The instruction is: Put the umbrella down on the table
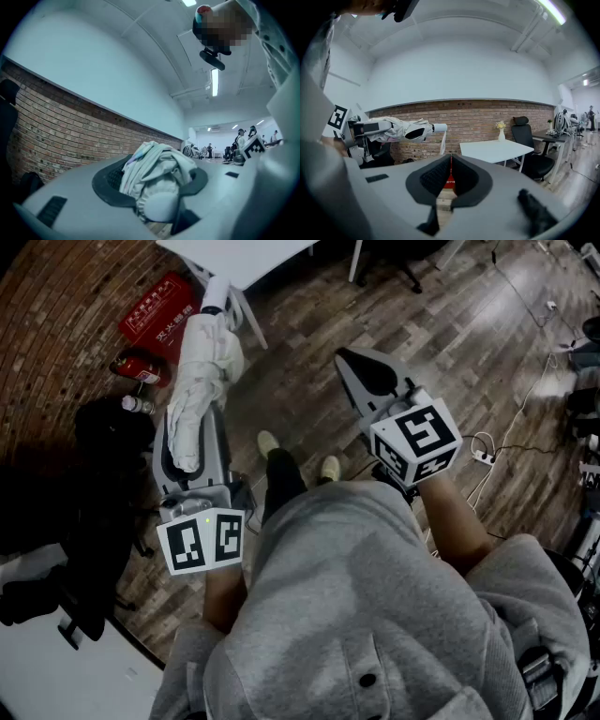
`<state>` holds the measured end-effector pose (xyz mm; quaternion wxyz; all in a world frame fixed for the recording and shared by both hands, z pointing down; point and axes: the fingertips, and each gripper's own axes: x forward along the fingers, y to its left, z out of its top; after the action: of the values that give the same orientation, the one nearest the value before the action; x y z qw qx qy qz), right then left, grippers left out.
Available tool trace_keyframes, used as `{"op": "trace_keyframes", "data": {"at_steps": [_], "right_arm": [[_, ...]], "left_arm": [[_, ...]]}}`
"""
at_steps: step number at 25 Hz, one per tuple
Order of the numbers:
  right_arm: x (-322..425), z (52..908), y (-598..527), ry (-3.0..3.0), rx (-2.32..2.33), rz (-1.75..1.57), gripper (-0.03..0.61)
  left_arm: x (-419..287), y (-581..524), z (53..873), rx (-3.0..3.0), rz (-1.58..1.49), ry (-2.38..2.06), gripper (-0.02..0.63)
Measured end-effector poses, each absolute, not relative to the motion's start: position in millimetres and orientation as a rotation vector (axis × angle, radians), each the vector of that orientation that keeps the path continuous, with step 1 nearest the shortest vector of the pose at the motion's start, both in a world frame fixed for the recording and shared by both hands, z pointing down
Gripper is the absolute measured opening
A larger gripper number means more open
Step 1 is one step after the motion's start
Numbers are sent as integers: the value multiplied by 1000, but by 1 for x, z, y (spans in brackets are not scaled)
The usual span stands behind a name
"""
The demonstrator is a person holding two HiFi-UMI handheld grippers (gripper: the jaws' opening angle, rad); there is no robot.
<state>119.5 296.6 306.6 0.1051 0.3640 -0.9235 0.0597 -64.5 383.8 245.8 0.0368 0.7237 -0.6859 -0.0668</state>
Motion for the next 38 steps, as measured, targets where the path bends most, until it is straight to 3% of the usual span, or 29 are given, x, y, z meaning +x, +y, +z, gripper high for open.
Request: {"op": "trace_keyframes", "data": {"at_steps": [25, 38], "right_arm": [[153, 303, 296, -2844, 1038, 443, 31], [133, 313, 276, -2811, 1014, 403, 31]], "left_arm": [[-31, 367, 238, 2237, -170, -2102, 227], [-40, 338, 241, 2255, -167, -2082, 227]]}}
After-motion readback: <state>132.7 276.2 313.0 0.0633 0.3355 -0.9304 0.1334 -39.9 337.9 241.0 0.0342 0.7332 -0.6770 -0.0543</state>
